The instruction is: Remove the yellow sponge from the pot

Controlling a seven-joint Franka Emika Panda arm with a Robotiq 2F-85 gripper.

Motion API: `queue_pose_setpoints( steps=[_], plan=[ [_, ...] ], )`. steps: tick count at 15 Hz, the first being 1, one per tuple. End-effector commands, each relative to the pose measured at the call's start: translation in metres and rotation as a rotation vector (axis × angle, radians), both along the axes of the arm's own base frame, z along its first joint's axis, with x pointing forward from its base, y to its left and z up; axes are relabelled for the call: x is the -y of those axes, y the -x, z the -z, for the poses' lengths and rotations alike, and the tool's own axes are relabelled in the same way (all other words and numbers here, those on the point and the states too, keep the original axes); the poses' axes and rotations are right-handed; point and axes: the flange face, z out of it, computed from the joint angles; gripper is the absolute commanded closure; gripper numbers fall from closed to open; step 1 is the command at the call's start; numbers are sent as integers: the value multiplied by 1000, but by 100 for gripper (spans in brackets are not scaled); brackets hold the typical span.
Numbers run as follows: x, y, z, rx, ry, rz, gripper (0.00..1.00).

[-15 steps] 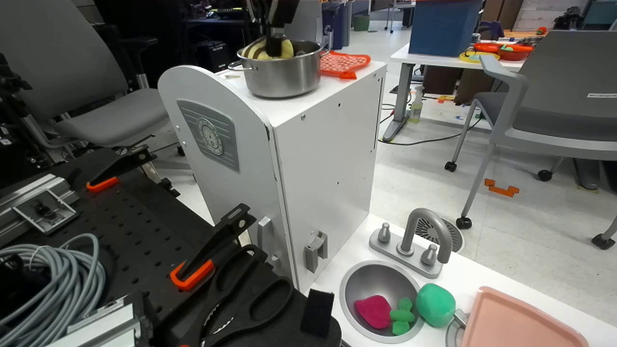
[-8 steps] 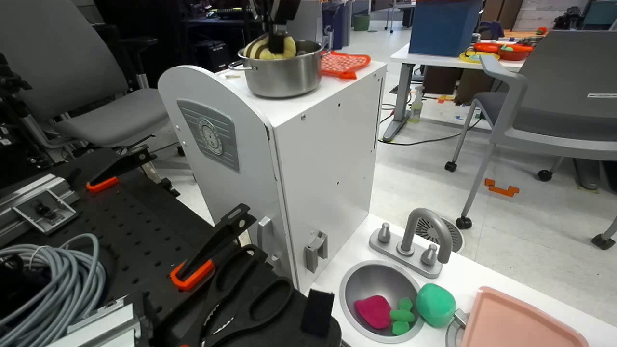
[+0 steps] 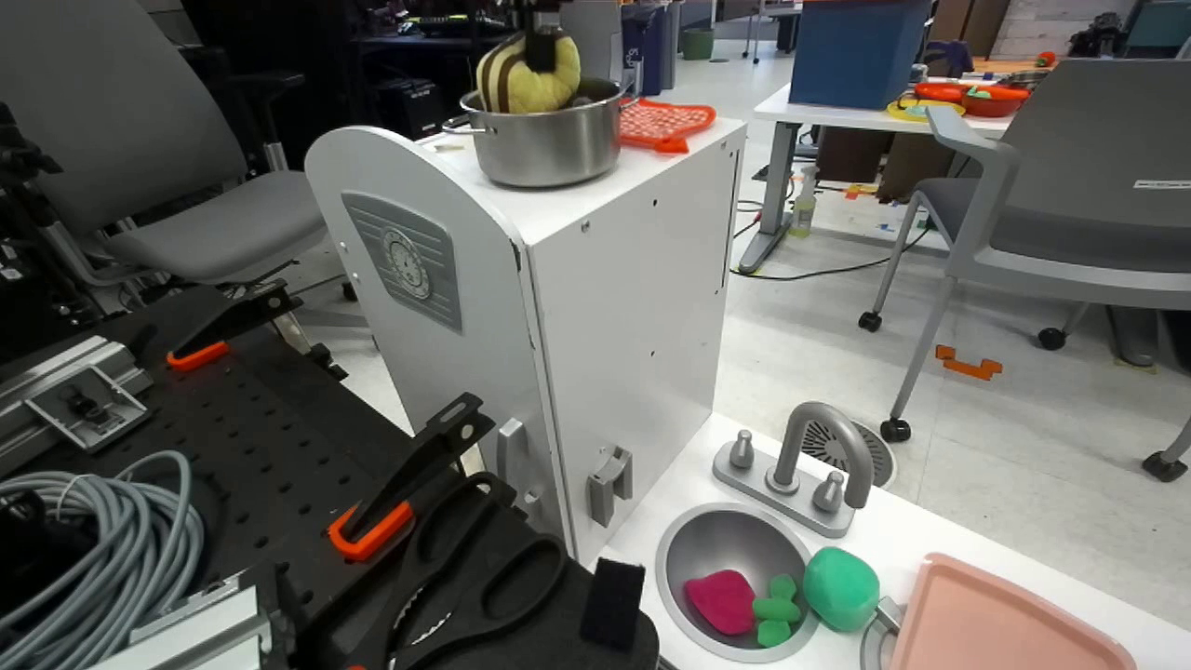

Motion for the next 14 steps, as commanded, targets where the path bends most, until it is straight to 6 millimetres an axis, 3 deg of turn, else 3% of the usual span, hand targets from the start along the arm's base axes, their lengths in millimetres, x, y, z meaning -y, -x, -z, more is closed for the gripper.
queue_pose_setpoints(
  steps=[1, 5, 8, 10, 14],
  plan=[
    [6, 10, -34, 71, 33, 45, 97],
    [14, 17, -59, 112, 66, 107, 97],
    [30, 22, -65, 117, 77, 181, 97],
    [48, 27, -65, 114, 77, 252, 97],
    [106, 36, -69, 105, 52, 405, 97]
  ],
)
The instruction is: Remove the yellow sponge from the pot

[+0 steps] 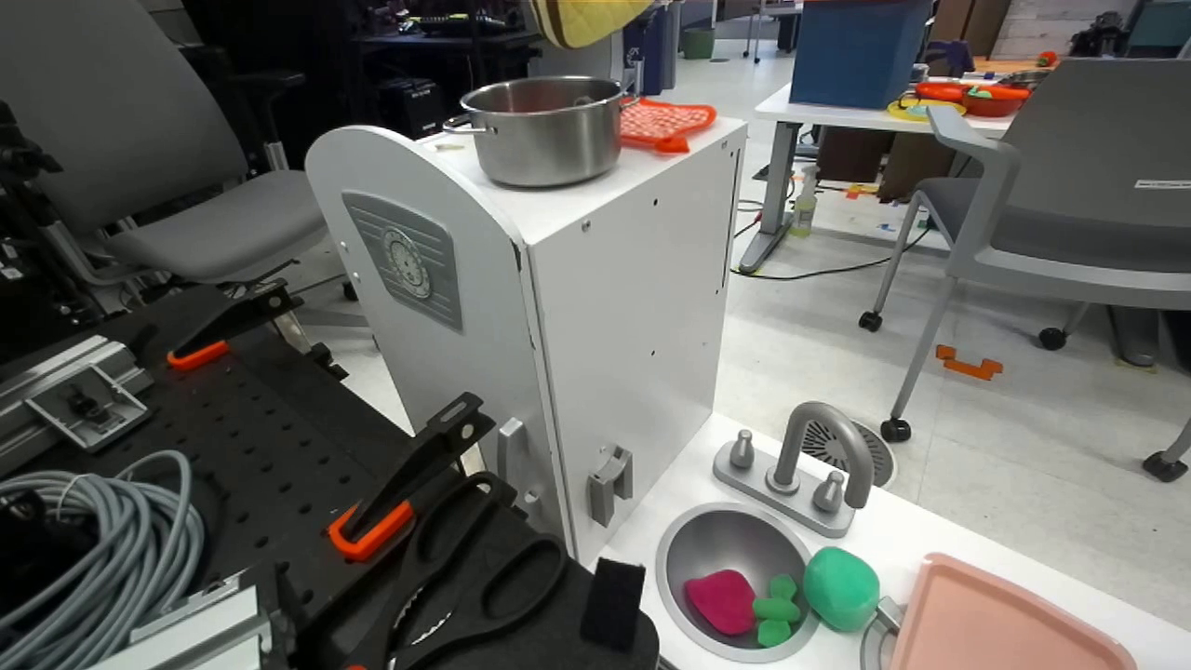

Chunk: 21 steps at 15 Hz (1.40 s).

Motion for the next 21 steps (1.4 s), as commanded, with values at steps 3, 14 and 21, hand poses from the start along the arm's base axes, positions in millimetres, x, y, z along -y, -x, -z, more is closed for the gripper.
queue_pose_setpoints(
  steps=[3, 14, 21],
  plan=[
    [77, 14, 1, -16, -41, 208, 97],
    [108, 6, 6, -14, -34, 341, 41],
    [97, 2, 20, -35, -14, 374, 0]
  ],
)
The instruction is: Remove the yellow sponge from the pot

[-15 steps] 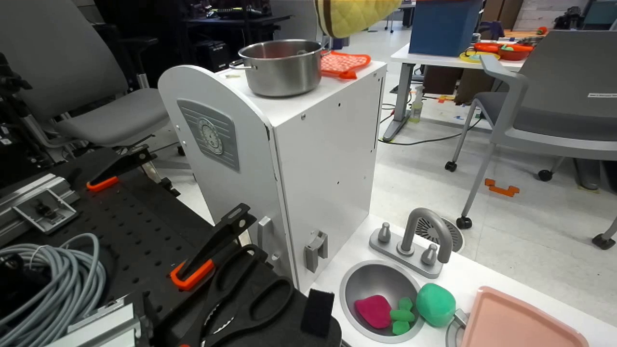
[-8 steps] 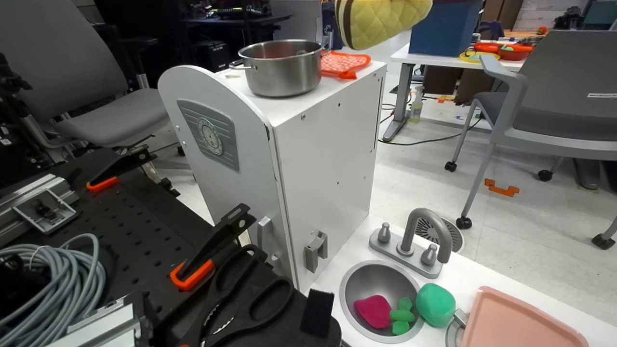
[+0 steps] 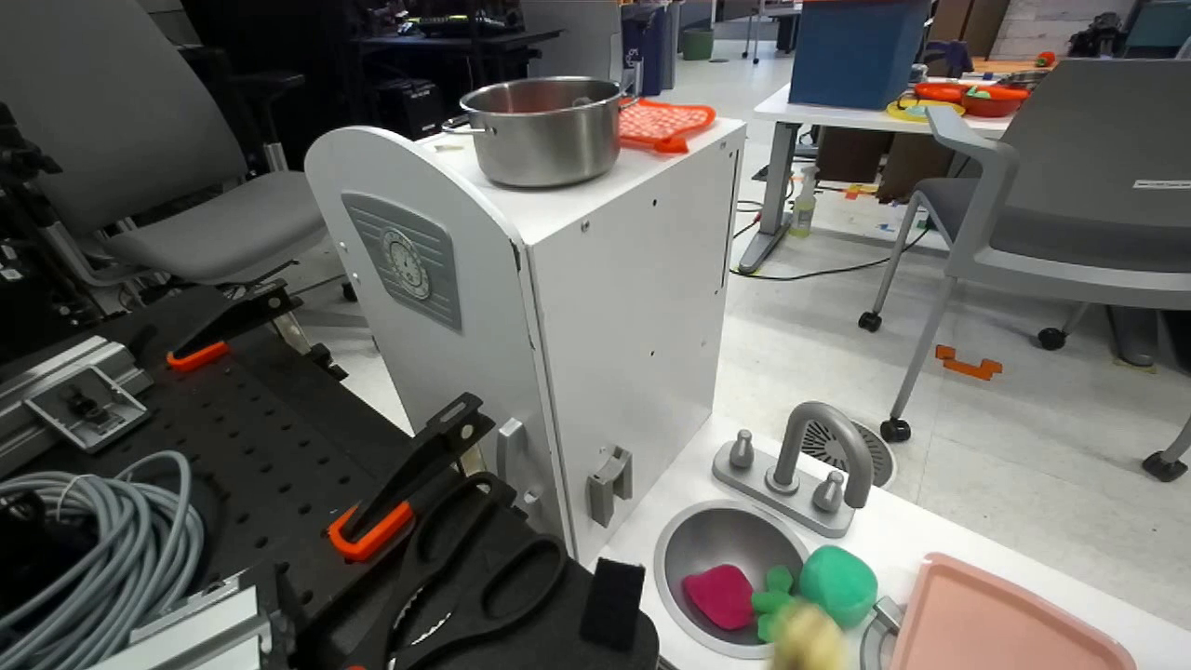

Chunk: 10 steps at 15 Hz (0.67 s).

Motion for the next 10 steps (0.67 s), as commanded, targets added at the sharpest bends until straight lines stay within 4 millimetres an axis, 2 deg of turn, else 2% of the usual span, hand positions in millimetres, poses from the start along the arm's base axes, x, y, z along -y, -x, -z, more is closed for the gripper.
queue_pose_setpoints(
  steps=[1, 7, 10],
  plan=[
    [-9, -7, 10, -38, 1, 12, 0],
    [-21, -6, 34, -76, -10, -15, 0],
    [-46, -5, 43, -100, -3, -132, 0]
  ],
)
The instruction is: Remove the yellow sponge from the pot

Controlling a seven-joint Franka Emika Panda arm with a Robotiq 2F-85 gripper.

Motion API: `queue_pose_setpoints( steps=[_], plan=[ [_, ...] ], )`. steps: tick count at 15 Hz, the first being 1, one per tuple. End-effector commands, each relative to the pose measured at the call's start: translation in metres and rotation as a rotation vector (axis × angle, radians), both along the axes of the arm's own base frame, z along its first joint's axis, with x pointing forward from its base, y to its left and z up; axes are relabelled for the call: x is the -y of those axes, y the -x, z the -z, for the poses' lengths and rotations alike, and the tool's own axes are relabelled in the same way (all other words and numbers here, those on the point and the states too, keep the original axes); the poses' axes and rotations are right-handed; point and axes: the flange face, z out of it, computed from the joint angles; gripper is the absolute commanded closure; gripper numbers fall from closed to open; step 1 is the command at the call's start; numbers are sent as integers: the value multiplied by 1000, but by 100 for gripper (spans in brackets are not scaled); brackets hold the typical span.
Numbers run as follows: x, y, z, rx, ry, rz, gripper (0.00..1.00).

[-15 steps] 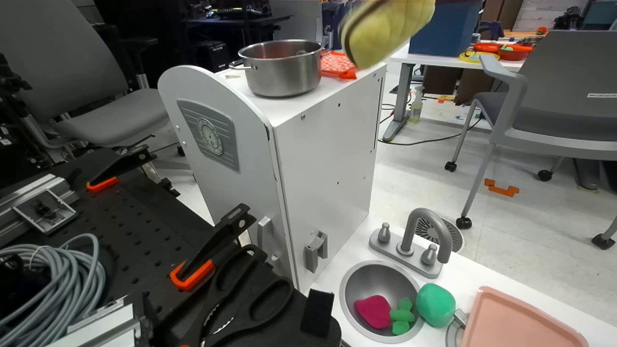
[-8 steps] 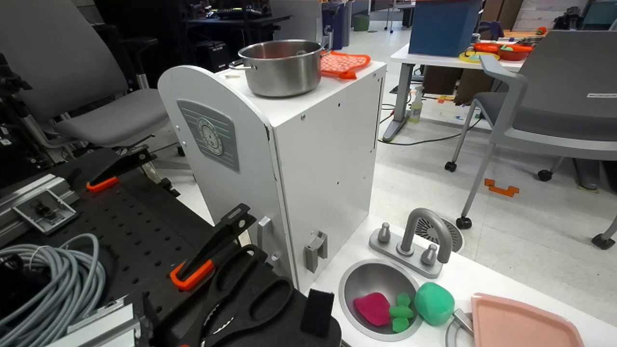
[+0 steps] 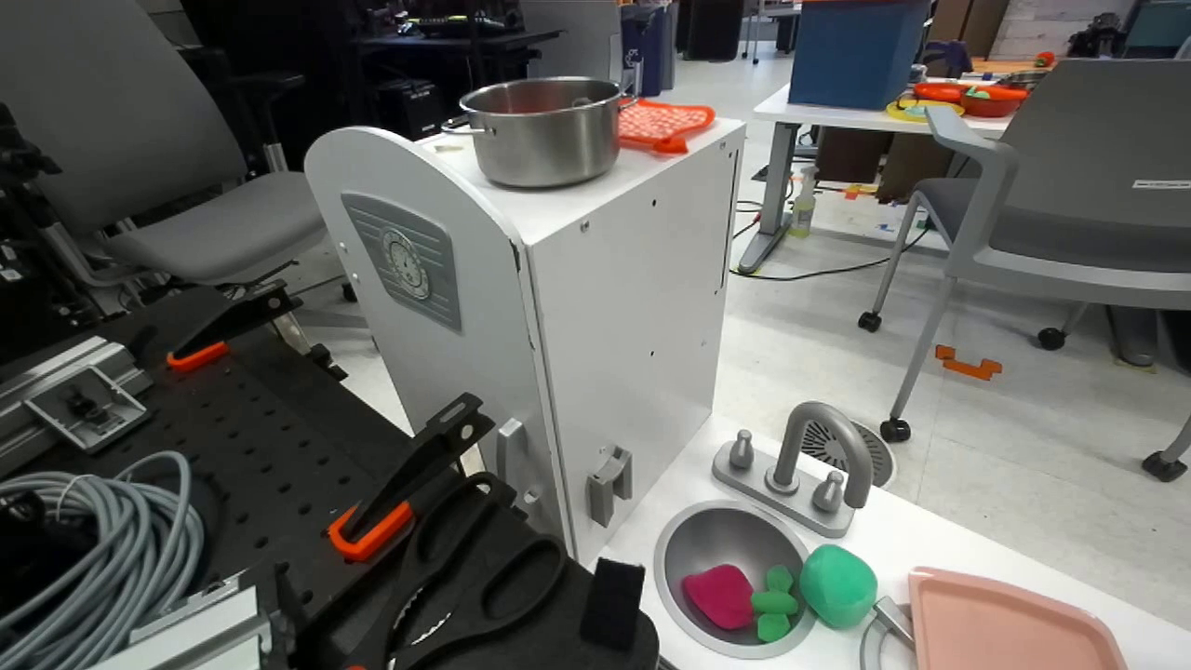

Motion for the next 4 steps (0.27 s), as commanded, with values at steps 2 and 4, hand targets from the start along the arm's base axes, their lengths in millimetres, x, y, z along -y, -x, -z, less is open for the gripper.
queue_pose_setpoints(
  steps=[2, 4],
  plan=[
    [-17, -1, 5, -17, -4, -75, 0],
    [-34, -3, 10, -25, -12, -127, 0]
  ],
)
